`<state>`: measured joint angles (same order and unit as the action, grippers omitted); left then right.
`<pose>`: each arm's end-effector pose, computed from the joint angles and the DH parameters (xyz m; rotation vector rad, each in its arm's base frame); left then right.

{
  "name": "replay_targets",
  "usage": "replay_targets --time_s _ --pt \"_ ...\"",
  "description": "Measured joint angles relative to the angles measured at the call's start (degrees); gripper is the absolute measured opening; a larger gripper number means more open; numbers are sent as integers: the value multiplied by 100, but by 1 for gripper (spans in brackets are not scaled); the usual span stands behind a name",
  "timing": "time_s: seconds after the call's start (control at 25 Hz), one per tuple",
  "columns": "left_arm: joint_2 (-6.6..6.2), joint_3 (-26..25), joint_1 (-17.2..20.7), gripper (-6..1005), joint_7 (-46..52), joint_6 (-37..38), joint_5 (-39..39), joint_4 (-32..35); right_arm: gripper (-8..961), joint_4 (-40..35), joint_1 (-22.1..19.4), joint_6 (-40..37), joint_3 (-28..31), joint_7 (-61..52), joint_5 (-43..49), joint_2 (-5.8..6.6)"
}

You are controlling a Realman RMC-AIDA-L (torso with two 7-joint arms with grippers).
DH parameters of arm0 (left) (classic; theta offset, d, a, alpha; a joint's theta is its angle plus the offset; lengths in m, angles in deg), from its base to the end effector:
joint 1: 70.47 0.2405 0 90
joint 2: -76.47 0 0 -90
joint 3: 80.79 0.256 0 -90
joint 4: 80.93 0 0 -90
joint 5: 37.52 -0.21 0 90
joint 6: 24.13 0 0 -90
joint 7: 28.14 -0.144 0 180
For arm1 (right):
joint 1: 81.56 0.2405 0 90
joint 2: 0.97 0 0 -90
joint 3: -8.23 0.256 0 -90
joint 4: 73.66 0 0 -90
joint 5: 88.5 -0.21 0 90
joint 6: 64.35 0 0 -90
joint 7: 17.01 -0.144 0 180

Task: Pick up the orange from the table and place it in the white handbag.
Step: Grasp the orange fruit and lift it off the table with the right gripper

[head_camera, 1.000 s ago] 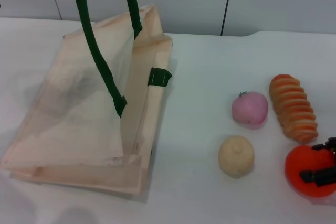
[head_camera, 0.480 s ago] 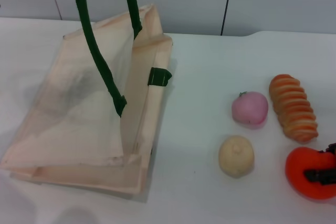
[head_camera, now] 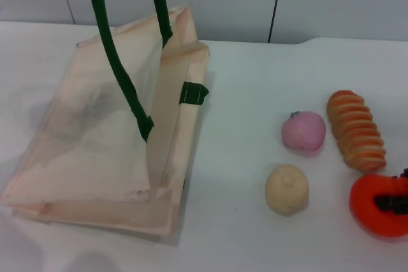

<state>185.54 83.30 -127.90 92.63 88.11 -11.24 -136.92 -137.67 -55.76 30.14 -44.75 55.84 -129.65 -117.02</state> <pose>-0.2048 0.3944 0.1678 -2.3629 -1.2850 -0.9017 0.2872 0.3184 0.0504 -2.7866 0.8546 -0.1837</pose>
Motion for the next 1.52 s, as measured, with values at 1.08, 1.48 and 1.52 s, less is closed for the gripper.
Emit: replay_targets --time_s 1.08,1.48,1.52 --pt "0 0 5 119 0 0 0 0 302 -24 15 58 89 36 79 22" --pt "0 0 6 119 0 0 0 0 219 -83 47 71 88 29 36 11" --pt "0 0 6 119 0 0 0 0 212 -84 55 70 101 30 14 13"
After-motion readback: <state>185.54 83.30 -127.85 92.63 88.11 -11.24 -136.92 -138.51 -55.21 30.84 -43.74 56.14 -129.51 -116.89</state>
